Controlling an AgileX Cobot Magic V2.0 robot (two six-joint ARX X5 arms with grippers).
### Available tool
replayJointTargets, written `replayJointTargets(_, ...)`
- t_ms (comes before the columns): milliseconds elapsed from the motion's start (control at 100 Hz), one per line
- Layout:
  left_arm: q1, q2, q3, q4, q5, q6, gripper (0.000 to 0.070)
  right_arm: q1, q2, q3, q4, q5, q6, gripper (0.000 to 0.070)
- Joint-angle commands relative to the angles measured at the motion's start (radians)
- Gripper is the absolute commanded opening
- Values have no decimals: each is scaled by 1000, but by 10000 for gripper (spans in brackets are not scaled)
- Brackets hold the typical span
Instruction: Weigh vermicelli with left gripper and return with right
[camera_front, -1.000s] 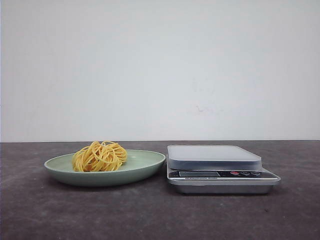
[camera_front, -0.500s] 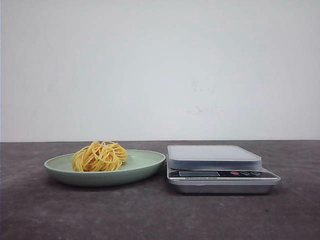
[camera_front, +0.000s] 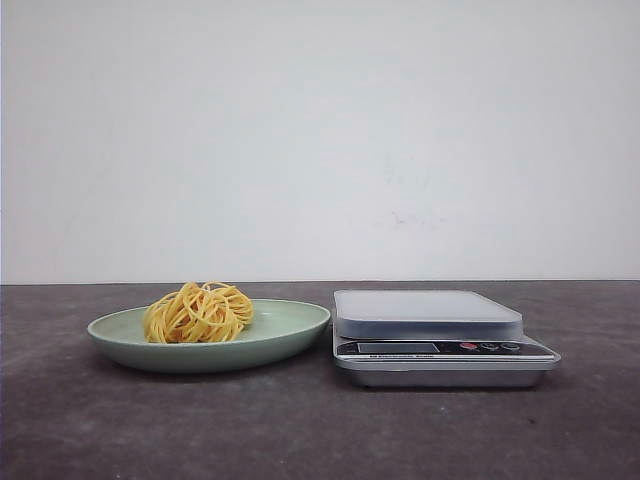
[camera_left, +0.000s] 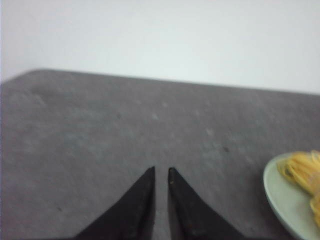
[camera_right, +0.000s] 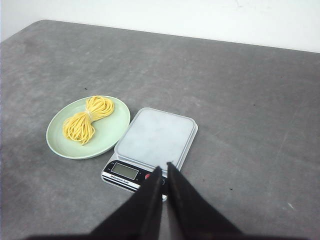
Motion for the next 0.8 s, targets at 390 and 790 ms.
replayJointTargets(390,-1,-2,-20,-84,33,18,12,10,2,14,11,3,10,7)
replayJointTargets(790,0,-2,-19,-82,35,19,12,10,2,14,11,3,10,7)
